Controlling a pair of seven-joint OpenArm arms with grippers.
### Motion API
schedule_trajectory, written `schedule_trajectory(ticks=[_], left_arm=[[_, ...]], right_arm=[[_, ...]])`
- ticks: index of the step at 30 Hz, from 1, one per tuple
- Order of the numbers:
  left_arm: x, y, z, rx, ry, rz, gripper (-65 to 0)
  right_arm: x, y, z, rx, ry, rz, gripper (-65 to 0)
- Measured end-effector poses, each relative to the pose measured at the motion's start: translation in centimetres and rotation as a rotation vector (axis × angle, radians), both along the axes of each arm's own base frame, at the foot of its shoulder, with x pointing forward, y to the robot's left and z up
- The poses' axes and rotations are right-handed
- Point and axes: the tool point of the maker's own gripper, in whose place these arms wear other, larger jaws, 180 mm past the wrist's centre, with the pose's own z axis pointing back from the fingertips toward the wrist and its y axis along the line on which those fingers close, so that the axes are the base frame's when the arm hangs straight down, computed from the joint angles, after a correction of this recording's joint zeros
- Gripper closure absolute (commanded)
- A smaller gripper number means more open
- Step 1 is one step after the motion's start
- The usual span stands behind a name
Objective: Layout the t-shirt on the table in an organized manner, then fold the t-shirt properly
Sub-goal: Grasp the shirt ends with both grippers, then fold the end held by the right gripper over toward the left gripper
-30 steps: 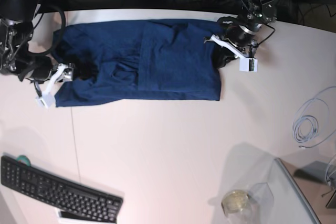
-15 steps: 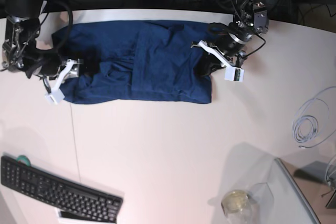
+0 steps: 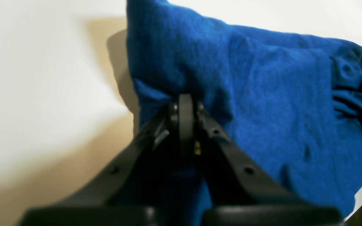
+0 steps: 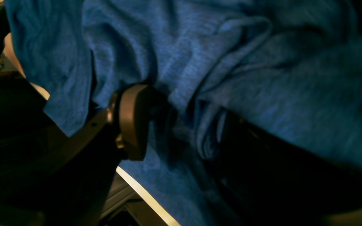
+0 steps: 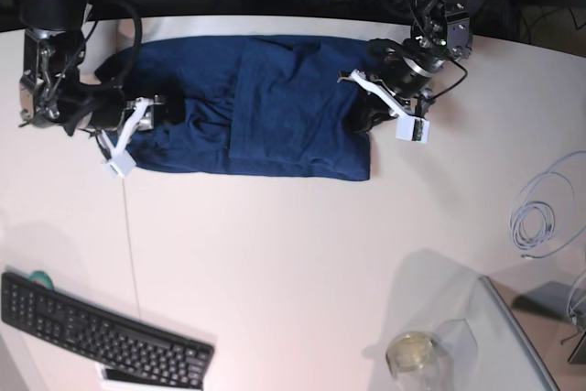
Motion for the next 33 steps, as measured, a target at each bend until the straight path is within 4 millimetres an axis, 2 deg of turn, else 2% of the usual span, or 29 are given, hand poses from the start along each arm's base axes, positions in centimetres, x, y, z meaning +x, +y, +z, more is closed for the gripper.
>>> schedule_trajectory(ticks=[4,5,6,9,11,15,18,20,23,26,33], left_arm=[[-0.3,1.8,-0.2,0.042,0.006,-0.004,0.0],[-0.4,2.2,-0.2,0.049,0.008,-0.004,0.0],[-0.6,2.3,-0.3,0.053,0.013,-0.005,0.0],[-1.1,2.1,-0.7,0.051,0.027,-0.010,0.0],[-1.2,1.4,-1.1,0.037,0.038,-0.019,0.0],[-0.9,-2.0,-1.3,-0.012,0.039,-0.061,0.0],[-1.2,-3.7,-1.3,-0.043,0.044,-0.077,0.0],[-1.2,-3.8,-1.3,-0.045,0.044,-0.076,0.0],[-1.1,-3.9,-1.2,-0.048,0.043,-0.073,0.0],[-1.1,-4.0,-1.2,-0.051,0.043,-0.070,0.0],[-1.4,-4.0,-1.3,-0.051,0.048,-0.071,0.0]], right_arm=[[-0.9,0.1,-0.5,-0.013,0.035,0.023,-5.0],[-1.0,0.2,-0.6,-0.013,0.040,0.027,-1.1],[-1.0,0.1,-0.6,-0.016,0.041,0.029,0.0],[-0.8,0.1,-0.2,-0.049,0.031,0.065,-0.3],[-1.3,-0.4,0.2,-0.121,0.037,0.125,-0.3],[-2.7,-0.1,1.9,-0.215,0.042,0.196,-0.2],[-1.8,0.9,3.9,-0.228,0.004,0.168,-0.2],[-0.7,1.7,5.1,-0.216,-0.018,0.118,-0.2],[-0.6,2.3,5.8,-0.209,0.022,0.048,-0.2],[-0.5,3.2,6.0,-0.215,0.062,0.006,-0.2],[-0.8,6.9,6.3,-0.168,0.135,-0.055,-0.2]])
